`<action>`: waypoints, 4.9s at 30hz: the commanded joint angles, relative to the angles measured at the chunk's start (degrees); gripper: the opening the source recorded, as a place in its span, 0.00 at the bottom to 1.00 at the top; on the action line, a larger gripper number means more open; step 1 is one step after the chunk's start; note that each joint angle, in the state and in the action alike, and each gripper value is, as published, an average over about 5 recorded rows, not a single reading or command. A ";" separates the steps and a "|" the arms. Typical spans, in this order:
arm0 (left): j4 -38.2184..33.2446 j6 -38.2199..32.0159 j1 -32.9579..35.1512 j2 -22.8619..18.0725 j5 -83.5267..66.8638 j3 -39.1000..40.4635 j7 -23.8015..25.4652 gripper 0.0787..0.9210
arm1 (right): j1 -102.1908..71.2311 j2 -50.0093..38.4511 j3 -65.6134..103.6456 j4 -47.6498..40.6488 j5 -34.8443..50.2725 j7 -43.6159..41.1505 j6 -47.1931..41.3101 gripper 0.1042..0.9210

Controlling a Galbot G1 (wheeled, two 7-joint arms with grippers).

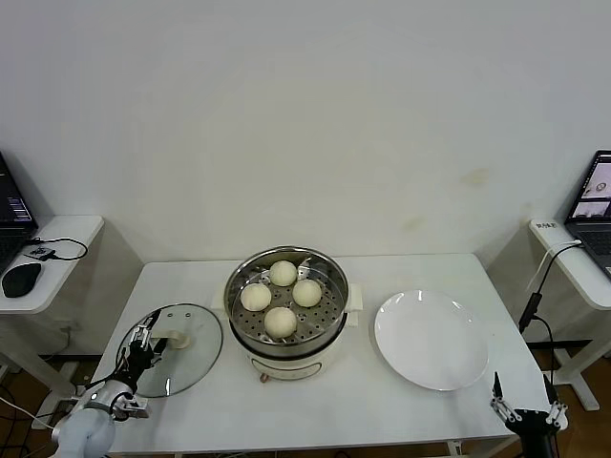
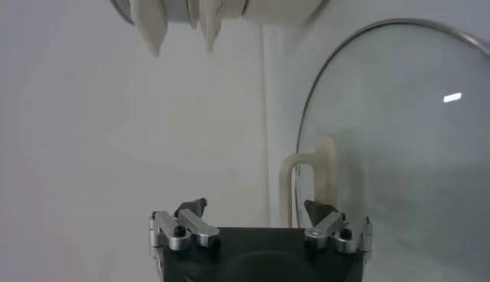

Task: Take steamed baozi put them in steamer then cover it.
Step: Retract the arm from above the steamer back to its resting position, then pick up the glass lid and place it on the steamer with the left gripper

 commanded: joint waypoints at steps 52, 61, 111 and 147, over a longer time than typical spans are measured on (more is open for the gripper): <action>-40.21 21.74 21.30 3.62 -10.91 -15.26 11.28 0.07 | -0.58 -0.98 -5.36 -0.23 -3.89 -0.19 1.09 0.88; -52.04 32.14 20.15 6.84 -13.40 -7.67 14.81 0.07 | -0.64 -1.08 -7.62 -0.38 -6.65 0.17 1.59 0.88; -34.46 47.96 -12.82 -14.14 12.63 36.16 27.31 0.07 | 3.00 4.21 -11.33 -6.80 -19.32 3.97 4.32 0.88; -28.35 45.99 -14.48 -14.49 10.23 35.04 24.56 0.07 | 2.49 4.16 -12.17 -7.78 -20.00 3.64 4.74 0.88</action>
